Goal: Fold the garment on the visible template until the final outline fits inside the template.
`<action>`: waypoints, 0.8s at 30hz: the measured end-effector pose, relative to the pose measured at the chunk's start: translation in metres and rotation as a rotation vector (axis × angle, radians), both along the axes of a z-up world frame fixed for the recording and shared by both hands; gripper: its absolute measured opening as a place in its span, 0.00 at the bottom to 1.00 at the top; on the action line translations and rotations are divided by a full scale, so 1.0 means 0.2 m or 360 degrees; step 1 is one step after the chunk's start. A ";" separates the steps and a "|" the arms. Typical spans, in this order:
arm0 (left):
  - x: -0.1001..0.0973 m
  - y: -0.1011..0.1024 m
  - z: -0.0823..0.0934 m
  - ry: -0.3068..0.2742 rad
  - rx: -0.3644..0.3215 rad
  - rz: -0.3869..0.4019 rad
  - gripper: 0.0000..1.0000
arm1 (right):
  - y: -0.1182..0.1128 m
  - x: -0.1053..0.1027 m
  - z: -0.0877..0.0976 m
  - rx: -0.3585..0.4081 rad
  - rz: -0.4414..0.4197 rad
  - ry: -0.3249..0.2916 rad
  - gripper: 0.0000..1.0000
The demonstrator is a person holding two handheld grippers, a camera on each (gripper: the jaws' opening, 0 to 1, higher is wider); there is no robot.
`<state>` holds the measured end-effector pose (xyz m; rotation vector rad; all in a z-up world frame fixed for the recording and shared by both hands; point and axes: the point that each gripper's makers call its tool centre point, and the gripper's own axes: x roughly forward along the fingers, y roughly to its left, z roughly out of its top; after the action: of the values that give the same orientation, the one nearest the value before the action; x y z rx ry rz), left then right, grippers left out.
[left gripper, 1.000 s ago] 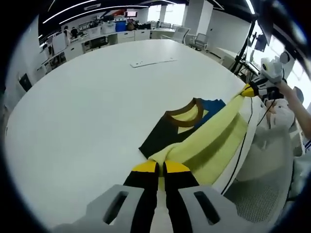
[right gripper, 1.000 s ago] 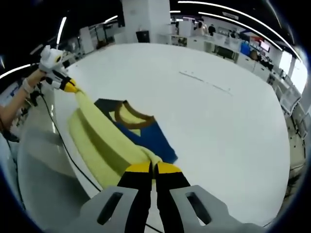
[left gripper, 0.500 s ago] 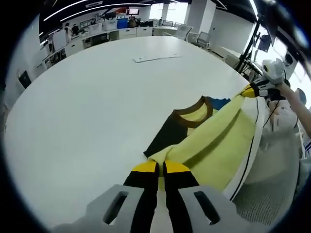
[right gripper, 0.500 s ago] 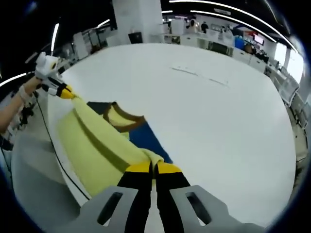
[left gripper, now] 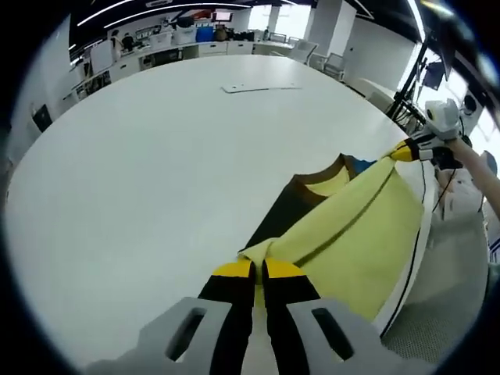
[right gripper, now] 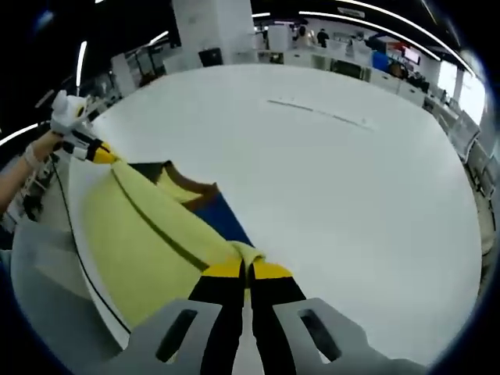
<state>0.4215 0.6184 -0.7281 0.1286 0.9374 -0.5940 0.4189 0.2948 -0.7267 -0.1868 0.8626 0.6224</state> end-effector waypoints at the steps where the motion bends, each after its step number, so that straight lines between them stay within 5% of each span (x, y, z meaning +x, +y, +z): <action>1: 0.00 0.00 0.00 0.0000 -0.0002 0.0004 0.00 | 0.00 0.00 -0.01 -0.0001 0.0000 0.0005 0.02; 24: 0.05 0.00 -0.10 0.0036 0.0026 0.0005 0.00 | 0.00 0.02 -0.15 -0.0030 -0.0008 0.0085 0.02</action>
<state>0.4315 0.6179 -0.7487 0.1355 0.9642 -0.5862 0.4225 0.2939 -0.7562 -0.1854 0.9206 0.6174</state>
